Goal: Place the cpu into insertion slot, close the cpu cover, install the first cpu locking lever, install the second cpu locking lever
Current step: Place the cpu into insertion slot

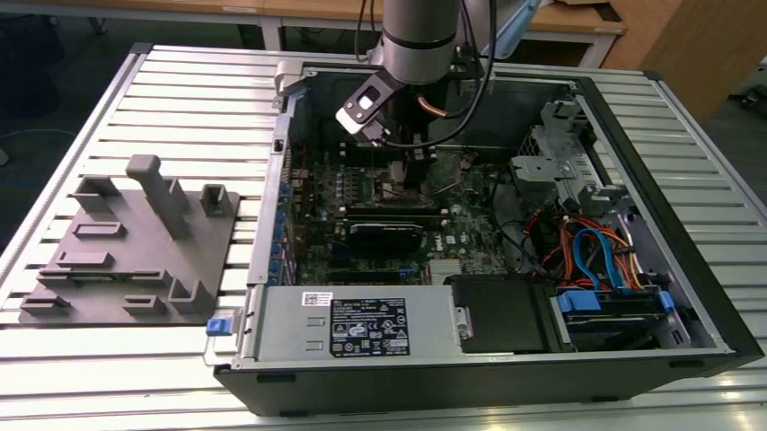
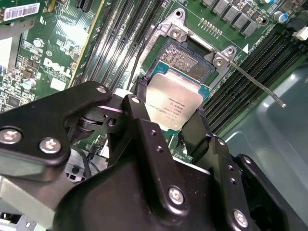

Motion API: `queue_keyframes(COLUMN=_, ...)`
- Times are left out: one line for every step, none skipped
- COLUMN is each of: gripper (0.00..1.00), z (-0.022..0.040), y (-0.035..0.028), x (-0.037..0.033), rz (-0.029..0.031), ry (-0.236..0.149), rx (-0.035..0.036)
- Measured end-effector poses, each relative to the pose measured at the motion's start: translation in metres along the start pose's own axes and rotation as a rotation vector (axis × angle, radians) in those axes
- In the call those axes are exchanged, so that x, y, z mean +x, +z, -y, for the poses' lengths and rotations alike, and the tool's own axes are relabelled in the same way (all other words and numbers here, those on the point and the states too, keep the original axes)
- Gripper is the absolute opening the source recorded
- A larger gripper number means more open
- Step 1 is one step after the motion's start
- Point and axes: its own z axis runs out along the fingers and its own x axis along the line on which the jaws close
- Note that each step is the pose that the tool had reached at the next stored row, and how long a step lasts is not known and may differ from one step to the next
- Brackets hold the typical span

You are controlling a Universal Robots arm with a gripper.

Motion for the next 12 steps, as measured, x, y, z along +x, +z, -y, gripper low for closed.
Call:
queue_keyframes(gripper=0.54, z=0.0, y=0.0, x=0.0, rz=0.0001, ry=0.0, rx=0.0)
queue_keyframes(gripper=0.54, z=0.0, y=0.0, x=0.0, rz=0.0002, ry=0.0, rx=0.0001)
queue_keyframes(gripper=0.54, z=0.0001, y=0.0003, x=0.0001, rz=0.0, ry=0.0, rx=0.0)
queue_keyframes(gripper=0.54, z=0.0001, y=0.0006, x=0.0001, rz=0.0001, ry=0.0, rx=0.0)
queue_keyframes(gripper=0.54, z=0.0001, y=0.0007, x=0.0001, rz=0.0, ry=0.0, rx=0.0)
queue_keyframes(gripper=0.54, z=0.0001, y=0.0007, x=0.0001, rz=0.0001, ry=0.0, rx=0.0)
queue_keyframes(gripper=0.54, z=0.0001, y=0.0007, x=0.0001, rz=0.0001, ry=0.0, rx=0.0)
queue_keyframes(gripper=0.54, z=0.0001, y=0.0007, x=0.0001, rz=0.0, ry=0.0, rx=0.0001)
queue_keyframes(gripper=0.54, z=0.0001, y=0.0007, x=0.0001, rz=0.0001, ry=0.0, rx=0.0)
queue_keyframes(gripper=0.54, z=0.0001, y=0.0007, x=0.0001, rz=0.0, ry=0.0, rx=0.0)
queue_keyframes(gripper=0.54, z=0.0001, y=0.0008, x=0.0001, rz=0.0, ry=0.0, rx=0.0)
queue_keyframes(gripper=0.54, z=0.0001, y=0.001, x=0.0001, rz=-0.0001, ry=0.0, rx=-0.0001)
